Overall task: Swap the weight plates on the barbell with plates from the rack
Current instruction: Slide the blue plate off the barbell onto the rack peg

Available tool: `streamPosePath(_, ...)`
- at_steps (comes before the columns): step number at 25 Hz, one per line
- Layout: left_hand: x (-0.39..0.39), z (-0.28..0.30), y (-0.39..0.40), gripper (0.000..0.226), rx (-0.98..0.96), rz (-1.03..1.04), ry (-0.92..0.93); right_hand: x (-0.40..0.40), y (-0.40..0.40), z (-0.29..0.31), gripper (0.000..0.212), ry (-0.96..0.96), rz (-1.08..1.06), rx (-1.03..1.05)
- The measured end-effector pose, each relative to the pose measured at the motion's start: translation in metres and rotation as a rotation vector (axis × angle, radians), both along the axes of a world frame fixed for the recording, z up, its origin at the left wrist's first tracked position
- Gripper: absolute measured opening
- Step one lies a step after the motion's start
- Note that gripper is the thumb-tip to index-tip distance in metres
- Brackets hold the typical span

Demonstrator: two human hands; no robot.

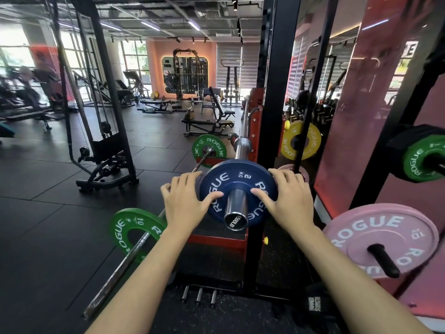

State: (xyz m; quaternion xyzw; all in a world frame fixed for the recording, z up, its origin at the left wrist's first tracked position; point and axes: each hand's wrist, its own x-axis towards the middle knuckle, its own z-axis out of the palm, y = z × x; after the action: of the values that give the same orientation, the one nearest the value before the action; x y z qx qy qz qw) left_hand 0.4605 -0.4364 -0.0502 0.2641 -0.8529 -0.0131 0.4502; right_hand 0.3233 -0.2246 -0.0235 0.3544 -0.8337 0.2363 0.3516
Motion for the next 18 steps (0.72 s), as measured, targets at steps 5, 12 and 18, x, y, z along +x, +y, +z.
streamPosePath(5,-0.039,0.001,-0.020,0.074,-0.006,-0.014,-0.012,-0.040,-0.026,-0.002,0.064,-0.001,-0.003,-0.025)
streamPosePath(12,-0.105,0.009,-0.064,0.083,0.002,-0.022,-0.072,-0.106,-0.066,-0.002,0.068,-0.033,-0.028,-0.025)
streamPosePath(18,-0.168,0.011,-0.099,0.081,0.012,-0.033,-0.074,-0.161,-0.099,-0.005,0.066,-0.053,-0.085,-0.044)
